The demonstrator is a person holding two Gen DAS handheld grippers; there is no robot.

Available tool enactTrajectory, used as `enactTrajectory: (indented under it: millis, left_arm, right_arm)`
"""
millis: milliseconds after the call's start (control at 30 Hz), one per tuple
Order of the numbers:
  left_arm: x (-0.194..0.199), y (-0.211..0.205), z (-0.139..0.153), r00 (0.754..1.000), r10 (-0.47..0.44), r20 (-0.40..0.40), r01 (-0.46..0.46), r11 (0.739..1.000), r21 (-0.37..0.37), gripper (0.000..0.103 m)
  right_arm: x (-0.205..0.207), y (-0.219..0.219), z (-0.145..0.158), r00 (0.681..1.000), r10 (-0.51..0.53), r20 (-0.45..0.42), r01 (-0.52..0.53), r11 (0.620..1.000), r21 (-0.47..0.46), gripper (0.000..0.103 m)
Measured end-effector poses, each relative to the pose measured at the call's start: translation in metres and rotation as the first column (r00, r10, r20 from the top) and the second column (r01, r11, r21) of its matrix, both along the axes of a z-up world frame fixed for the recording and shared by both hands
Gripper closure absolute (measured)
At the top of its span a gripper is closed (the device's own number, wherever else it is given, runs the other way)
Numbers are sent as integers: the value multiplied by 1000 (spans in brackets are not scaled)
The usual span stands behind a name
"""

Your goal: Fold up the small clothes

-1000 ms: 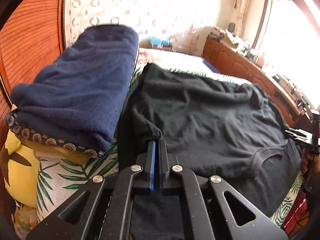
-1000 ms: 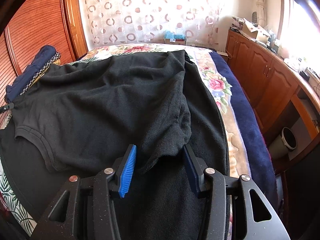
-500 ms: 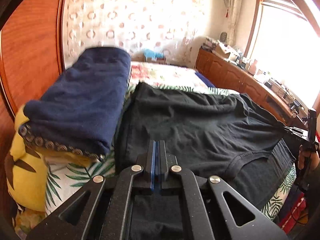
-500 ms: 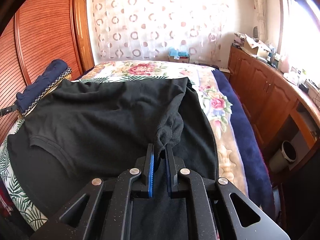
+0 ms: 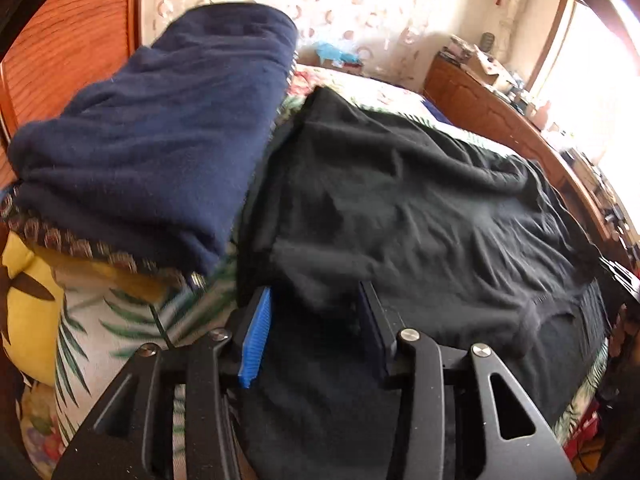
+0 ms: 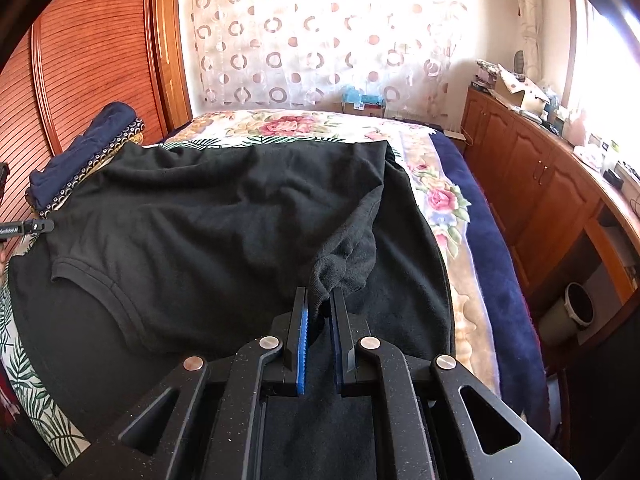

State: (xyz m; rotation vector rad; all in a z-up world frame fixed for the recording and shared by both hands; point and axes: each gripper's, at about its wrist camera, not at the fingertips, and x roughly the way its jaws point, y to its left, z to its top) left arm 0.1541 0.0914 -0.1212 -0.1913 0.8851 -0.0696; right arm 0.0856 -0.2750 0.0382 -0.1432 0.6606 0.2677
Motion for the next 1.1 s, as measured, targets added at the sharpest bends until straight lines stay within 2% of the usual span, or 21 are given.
enactTrajectory:
  millis: [33, 67, 100, 133, 167, 300, 400, 500, 633, 900, 1100]
  left_arm:
    - [4, -2, 0, 1000, 7, -4, -6, 1000, 26, 62]
    - [5, -3, 0, 1000, 4, -3, -4, 999, 39, 69]
    - [6, -5, 0, 1000, -3, 1, 3, 999, 53, 89]
    - [5, -8, 2, 1000, -17, 11, 16, 997, 74, 98]
    - [3, -10, 3, 999, -27, 22, 25, 996, 85, 99]
    - [-17, -15, 18, 993, -53, 104, 45, 995, 86, 100]
    - [-36, -11, 34, 986, -47, 160, 39, 998, 55, 100]
    - [-49, -6, 50, 978, -43, 204, 40, 999, 17, 100]
    - [-70, -3, 62, 971, -53, 234, 53, 999, 9, 100]
    - [-103, -3, 54, 974, -63, 216, 65, 998, -5, 100]
    - [-109, -7, 25, 988, -61, 145, 61, 998, 4, 100]
  right_arm:
    - [1, -1, 0, 1000, -1, -2, 1, 1000, 0, 94]
    - [2, -1, -1, 1000, -2, -3, 2, 1000, 0, 94]
    - [2, -1, -1, 1000, -2, -3, 2, 1000, 0, 94]
    - [2, -1, -1, 1000, -4, 0, 4, 1000, -1, 94]
    - [2, -1, -1, 1000, -4, 3, 4, 1000, 1, 94]
    - [-5, -7, 4, 999, -11, 32, 10, 999, 35, 94]
    - [-16, -13, 12, 998, -11, 60, 7, 998, 66, 94]
    - [-29, -16, 23, 996, -2, 91, -6, 997, 80, 94]
    - [-53, -20, 38, 991, 8, 131, -20, 996, 90, 94]
    - [-109, -34, 48, 988, 27, 155, -39, 996, 77, 94]
    - [-113, -37, 11, 998, 10, 57, -13, 998, 59, 94]
